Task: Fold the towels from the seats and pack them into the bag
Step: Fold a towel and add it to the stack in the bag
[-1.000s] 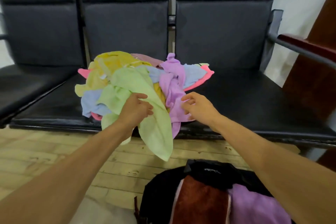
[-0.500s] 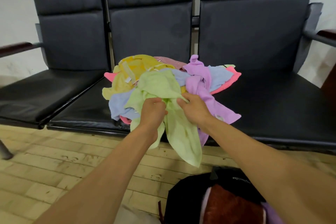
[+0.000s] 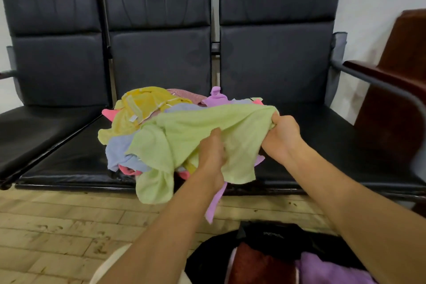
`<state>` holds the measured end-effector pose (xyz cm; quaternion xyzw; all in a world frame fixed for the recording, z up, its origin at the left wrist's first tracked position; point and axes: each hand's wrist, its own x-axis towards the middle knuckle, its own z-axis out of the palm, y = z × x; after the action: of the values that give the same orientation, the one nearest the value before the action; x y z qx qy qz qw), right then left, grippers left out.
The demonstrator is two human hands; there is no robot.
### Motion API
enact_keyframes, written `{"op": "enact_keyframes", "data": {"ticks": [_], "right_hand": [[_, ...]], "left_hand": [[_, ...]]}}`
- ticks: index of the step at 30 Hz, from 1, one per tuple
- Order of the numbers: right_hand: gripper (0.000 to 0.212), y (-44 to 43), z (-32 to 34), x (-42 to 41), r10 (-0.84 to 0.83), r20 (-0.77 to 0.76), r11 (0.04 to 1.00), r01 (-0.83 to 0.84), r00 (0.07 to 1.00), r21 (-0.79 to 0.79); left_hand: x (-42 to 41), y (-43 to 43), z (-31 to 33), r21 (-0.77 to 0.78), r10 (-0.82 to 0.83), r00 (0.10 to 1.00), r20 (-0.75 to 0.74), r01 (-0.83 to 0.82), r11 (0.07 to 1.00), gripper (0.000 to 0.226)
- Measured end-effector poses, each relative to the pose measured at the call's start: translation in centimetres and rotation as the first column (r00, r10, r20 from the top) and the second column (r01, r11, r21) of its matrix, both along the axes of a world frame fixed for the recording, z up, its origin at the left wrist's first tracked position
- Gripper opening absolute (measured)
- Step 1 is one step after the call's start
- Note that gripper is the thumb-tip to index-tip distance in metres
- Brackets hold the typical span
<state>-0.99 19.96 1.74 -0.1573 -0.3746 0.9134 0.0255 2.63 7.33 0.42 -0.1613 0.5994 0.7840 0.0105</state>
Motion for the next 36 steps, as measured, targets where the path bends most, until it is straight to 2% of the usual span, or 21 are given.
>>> {"op": "enact_keyframes", "data": {"ticks": [3,5,6,8,10,12,14,16,19,21,23,25,27,30,33,36], "right_hand": [[0.036,2.9,0.1,1.6,0.085,-0.056,0.990,-0.079,0.995,0.116],[0.047,4.4,-0.3,2.6,0.158,-0.088,0.962,-0.134,0.983,0.240],[0.042,5.1,-0.8,2.9,0.183,-0.074,0.945,-0.155,0.980,0.286],[0.027,6.4,-1.9,3.5,0.196,-0.009,0.910,-0.179,0.980,0.375],[0.019,7.9,-3.4,3.9,0.292,0.049,0.818,-0.276,0.955,0.505],[0.004,8.8,-4.6,4.6,0.413,0.092,0.743,-0.394,0.906,0.541],[0.018,9.1,-5.4,5.2,0.443,0.127,0.759,-0.447,0.887,0.474],[0.018,9.0,-5.7,5.6,0.422,0.159,0.784,-0.448,0.892,0.429],[0.033,9.0,-6.1,5.8,0.464,0.238,0.673,-0.514,0.853,0.532],[0.043,8.8,-6.6,6.0,0.432,0.300,0.605,-0.520,0.851,0.603],[0.048,8.7,-7.2,6.3,0.394,0.335,0.549,-0.512,0.856,0.661],[0.051,8.6,-7.4,6.6,0.367,0.338,0.510,-0.491,0.867,0.706],[0.055,8.8,-7.4,6.8,0.278,0.310,0.548,-0.415,0.909,0.726],[0.055,9.5,-7.7,7.2,0.163,0.275,0.668,-0.311,0.948,0.676],[0.040,10.0,-8.2,8.1,0.232,0.292,0.833,-0.345,0.928,0.433],[0.047,9.7,-8.4,8.9,0.392,0.316,0.843,-0.476,0.864,0.253]], "left_hand": [[-0.3,2.1,-0.2,0.192,-0.024,1.000,-0.002,0.023,0.981,0.017],[-0.6,2.9,-0.6,0.228,0.015,1.000,-0.018,-0.010,0.974,0.016],[-0.8,3.2,-0.9,0.211,0.045,0.999,-0.016,-0.041,0.977,0.014],[-1.3,3.7,-1.6,0.117,0.112,0.994,0.018,-0.113,0.987,0.012],[-1.6,4.1,-2.3,0.008,0.169,0.985,0.034,-0.170,0.985,0.024],[-1.7,4.6,-2.6,-0.128,0.187,0.981,0.047,-0.179,0.975,0.037],[-1.3,5.2,-2.4,-0.165,0.164,0.986,-0.005,-0.162,0.973,0.043],[-0.8,5.9,-2.6,-0.198,0.101,0.992,-0.073,-0.114,0.974,0.033],[-0.4,6.8,-2.9,-0.333,-0.008,0.992,-0.128,-0.035,0.942,0.024],[0.0,7.0,-2.5,-0.290,-0.054,0.985,-0.166,0.004,0.957,0.017],[0.1,6.9,-1.9,-0.106,-0.122,0.982,-0.145,0.107,0.989,0.023],[0.8,6.8,-1.1,0.066,-0.204,0.972,-0.116,0.213,0.975,0.029],[1.4,6.9,-0.6,0.108,-0.360,0.928,-0.095,0.369,0.923,0.032],[2.7,7.3,-0.6,0.110,-0.557,0.828,-0.059,0.560,0.821,0.034],[3.4,7.6,-0.9,0.148,-0.642,0.762,-0.085,0.647,0.748,0.032],[3.7,7.4,-0.8,0.127,-0.673,0.722,-0.158,0.691,0.712,0.026]]}}
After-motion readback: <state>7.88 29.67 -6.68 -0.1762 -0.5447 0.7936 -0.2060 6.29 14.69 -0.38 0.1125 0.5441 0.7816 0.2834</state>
